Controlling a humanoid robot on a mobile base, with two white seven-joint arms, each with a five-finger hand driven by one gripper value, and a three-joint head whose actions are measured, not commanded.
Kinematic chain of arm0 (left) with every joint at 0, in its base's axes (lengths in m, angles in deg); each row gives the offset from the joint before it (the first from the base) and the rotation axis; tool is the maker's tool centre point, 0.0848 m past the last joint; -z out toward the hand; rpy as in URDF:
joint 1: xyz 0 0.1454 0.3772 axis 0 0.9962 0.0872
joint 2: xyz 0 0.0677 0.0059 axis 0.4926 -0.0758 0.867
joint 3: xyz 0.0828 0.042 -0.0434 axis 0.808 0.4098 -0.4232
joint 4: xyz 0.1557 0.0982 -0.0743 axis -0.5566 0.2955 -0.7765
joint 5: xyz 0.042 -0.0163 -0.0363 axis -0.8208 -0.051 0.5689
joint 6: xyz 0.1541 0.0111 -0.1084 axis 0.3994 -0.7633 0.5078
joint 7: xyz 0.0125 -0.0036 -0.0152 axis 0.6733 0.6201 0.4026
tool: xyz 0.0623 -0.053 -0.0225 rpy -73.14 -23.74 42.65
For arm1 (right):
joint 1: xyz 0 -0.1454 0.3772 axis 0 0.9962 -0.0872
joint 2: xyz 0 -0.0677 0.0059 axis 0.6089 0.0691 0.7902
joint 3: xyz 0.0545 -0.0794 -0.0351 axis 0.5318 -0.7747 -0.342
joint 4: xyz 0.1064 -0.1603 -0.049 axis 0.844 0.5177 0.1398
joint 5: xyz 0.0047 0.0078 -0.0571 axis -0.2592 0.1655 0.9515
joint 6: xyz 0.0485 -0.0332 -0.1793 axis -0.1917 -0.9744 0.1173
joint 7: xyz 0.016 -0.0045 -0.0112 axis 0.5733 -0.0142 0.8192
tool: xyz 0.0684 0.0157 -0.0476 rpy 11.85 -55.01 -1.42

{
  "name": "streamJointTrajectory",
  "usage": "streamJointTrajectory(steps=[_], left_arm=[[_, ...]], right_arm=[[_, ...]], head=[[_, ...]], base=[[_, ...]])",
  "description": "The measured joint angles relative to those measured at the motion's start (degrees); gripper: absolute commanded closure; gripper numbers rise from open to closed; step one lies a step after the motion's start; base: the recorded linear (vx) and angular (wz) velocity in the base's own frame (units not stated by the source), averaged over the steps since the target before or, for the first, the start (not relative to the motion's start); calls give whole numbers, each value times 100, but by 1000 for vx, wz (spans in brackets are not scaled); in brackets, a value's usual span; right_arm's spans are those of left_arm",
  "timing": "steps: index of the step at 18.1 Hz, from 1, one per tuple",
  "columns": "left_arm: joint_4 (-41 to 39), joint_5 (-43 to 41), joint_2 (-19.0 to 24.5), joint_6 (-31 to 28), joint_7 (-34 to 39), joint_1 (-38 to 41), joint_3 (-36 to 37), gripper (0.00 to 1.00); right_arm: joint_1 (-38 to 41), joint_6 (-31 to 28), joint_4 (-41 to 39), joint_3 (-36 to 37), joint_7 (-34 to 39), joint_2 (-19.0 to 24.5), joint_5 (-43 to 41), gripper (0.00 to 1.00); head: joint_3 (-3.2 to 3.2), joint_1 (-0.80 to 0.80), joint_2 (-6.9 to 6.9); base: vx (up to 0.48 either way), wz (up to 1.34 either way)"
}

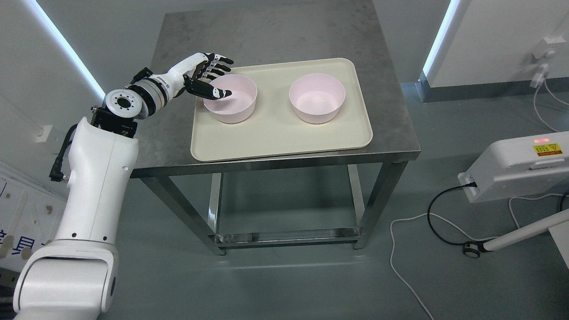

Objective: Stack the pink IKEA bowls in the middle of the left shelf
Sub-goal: 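Grip the rim of the nearer pink bowl with the left hand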

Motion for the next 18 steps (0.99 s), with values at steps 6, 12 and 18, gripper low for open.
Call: streamJointTrajectory(steps=[6, 12, 18], left_arm=[[134, -196, -27, 194, 152, -18, 126, 52], [251, -573, -69, 643, 174, -33, 198, 61], [368, -929, -168, 1029, 189, -95, 232, 79]], right_arm=[[0, 0, 0, 0, 0, 0, 0, 0], [0, 0, 0, 0, 0, 0, 0, 0], [0, 0, 0, 0, 0, 0, 0, 0]], head=[[0, 0, 0], [0, 0, -1], [0, 0, -1]], base=[[0, 0], [0, 0], [0, 0]])
